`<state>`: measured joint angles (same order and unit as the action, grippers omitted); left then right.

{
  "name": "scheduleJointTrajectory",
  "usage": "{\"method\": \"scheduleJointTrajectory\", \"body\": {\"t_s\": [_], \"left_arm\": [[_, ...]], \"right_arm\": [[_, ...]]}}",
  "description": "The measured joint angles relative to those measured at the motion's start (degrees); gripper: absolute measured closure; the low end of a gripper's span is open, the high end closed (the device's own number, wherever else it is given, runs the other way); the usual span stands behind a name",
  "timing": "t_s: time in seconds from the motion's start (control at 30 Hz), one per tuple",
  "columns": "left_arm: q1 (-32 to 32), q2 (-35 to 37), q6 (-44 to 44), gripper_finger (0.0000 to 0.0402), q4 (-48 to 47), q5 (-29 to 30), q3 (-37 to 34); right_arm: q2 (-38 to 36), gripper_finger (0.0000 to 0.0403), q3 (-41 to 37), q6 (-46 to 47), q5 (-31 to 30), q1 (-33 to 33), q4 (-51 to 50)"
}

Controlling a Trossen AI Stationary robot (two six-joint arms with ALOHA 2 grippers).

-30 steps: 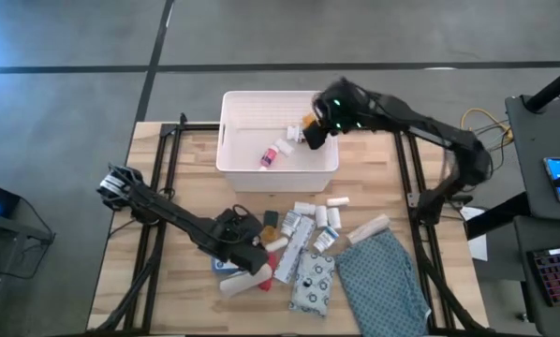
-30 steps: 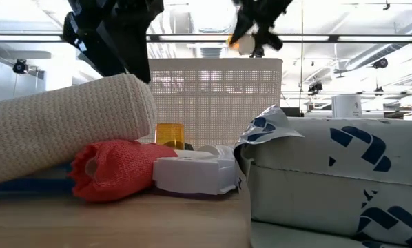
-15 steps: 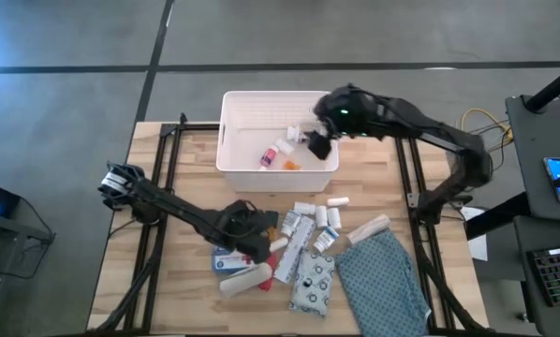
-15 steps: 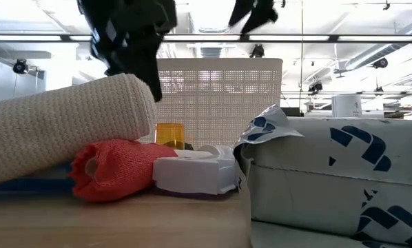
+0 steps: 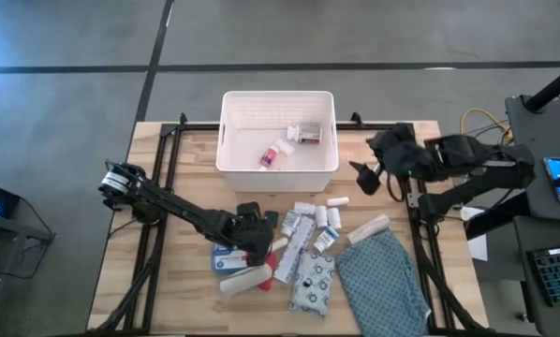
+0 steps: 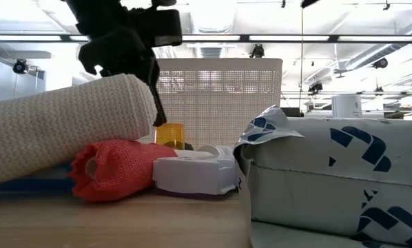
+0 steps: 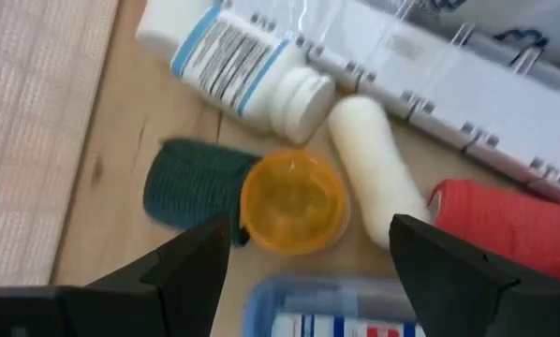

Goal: Pick & place medical supplies in basket/bin
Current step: Put the orange bottle into the white bin

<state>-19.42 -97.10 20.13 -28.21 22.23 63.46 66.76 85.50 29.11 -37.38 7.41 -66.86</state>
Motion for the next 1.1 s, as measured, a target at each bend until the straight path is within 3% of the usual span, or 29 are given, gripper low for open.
{"method": "scheduleJointTrajectory", "body": {"t_s": [0.3,0.7,0.8,0.97,1.1], "left_arm": [[4.4,0.0,-0.4,0.0133,2.4,-4.8,-0.2],[4.7,-2.0,-0.1,0.0138,6.9,-7.2,-0.8],[4.8,-2.3,-0.1,0.0163,6.4,-7.2,-0.9],[4.8,-2.3,0.2,0.0240,5.4,-7.0,-0.8],[4.8,-2.3,1.5,0.0246,2.4,-7.1,1.3]], "right_arm": [[-3.2,0.0049,-11.7,11.2,-0.8,2.9,0.1],[-2.5,0.0049,-13.9,10.9,-0.7,2.8,3.2],[-2.5,0.0049,-13.8,10.8,-0.9,2.8,3.2],[-2.5,0.0049,-13.8,10.8,-1.7,2.8,3.2],[-2.5,0.0052,-13.8,10.8,-1.7,2.8,3.3]]}}
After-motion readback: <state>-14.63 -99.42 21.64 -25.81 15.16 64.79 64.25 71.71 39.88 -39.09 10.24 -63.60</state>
